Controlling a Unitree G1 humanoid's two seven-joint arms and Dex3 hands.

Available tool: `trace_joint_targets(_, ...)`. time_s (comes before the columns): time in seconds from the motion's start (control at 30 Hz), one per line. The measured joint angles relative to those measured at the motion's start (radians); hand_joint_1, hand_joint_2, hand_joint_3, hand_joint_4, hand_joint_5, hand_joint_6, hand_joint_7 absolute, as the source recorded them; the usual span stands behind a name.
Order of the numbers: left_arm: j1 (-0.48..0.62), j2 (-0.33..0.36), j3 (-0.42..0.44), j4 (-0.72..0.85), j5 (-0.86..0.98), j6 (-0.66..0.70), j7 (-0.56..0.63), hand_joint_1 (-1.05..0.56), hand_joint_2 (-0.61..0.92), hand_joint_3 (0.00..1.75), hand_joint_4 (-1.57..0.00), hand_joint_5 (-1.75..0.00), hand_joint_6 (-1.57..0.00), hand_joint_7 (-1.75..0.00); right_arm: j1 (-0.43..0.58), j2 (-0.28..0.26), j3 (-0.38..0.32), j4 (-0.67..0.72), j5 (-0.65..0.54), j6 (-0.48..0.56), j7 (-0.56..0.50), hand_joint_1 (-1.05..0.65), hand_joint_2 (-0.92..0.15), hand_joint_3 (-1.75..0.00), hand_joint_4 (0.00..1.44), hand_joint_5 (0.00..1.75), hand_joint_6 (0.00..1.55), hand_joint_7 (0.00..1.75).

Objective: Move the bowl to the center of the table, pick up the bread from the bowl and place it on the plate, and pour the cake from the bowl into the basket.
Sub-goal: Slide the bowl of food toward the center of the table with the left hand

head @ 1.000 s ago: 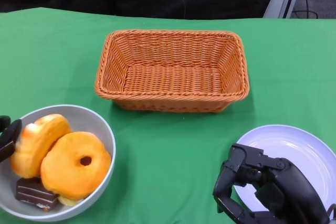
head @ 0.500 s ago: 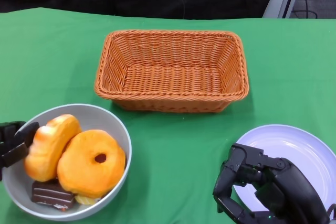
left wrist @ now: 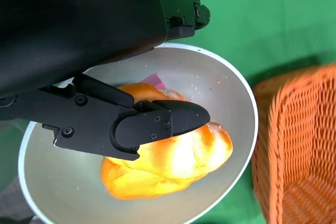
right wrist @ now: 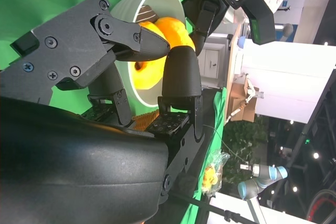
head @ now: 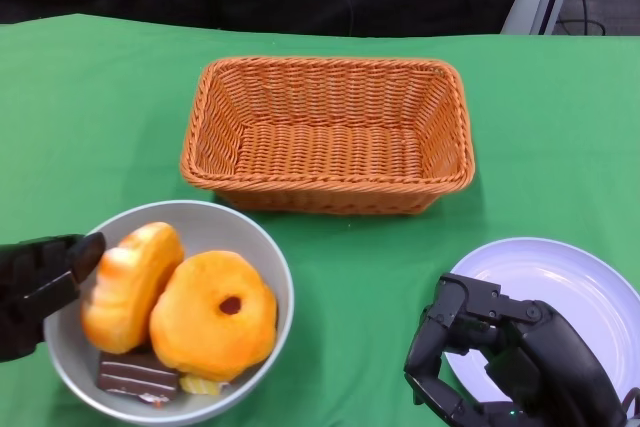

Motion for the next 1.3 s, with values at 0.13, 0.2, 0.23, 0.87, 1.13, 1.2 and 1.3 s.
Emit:
trace_joint_targets(0.13,0.012,-0.019,0.0,-0.041,-0.024,0.02,0.0,-0.61,0.92,0.6,0.0,0.0,0.0,0.0,-0.001,0.0,0.0,0.0,0.0,0.0,0.0,-0.21,-0.57,-0.86,0.64,1.68,0.64,1.39)
trace_joint_targets(0.2,0.014,-0.032,0.002,-0.051,-0.031,0.033,0.0,-0.61,0.92,0.6,0.0,0.0,0.0,0.0,-0.001,0.0,0.0,0.0,0.0,0.0,0.0,-0.23,-0.57,-0.86,0.64,1.68,0.64,1.39)
trace_joint_targets(0.23,0.014,-0.039,0.006,-0.054,-0.04,0.044,0.0,-0.61,0.92,0.6,0.0,0.0,0.0,0.0,-0.001,-0.001,0.0,0.0,0.0,0.0,0.001,-0.24,-0.58,-0.85,0.64,1.68,0.64,1.39)
trace_joint_targets(0.87,0.022,-0.163,0.031,-0.137,-0.145,0.165,0.031,-0.6,0.92,0.59,0.0,0.0,0.0,0.0,-0.002,-0.002,0.001,0.0,-0.002,0.0,0.002,-0.23,-0.57,-0.87,0.64,1.67,0.64,1.38)
trace_joint_targets(1.13,0.056,-0.244,0.033,-0.218,-0.151,0.191,0.098,-0.6,0.92,0.56,0.0,0.0,0.0,0.0,-0.002,-0.002,0.001,-0.001,-0.002,0.001,0.003,-0.22,-0.57,-0.87,0.64,1.67,0.64,1.38)
trace_joint_targets(1.2,0.06,-0.251,0.037,-0.234,-0.167,0.194,0.097,-0.6,0.92,0.56,0.0,0.0,0.0,0.0,-0.002,-0.002,0.001,-0.001,-0.002,0.001,0.003,-0.22,-0.57,-0.87,0.64,1.67,0.64,1.38)
trace_joint_targets(1.3,0.068,-0.263,0.044,-0.244,-0.187,0.194,0.097,-0.59,0.92,0.59,0.0,0.0,0.0,0.0,-0.002,-0.002,0.001,-0.001,-0.002,0.001,0.003,-0.22,-0.57,-0.87,0.64,1.67,0.64,1.38)
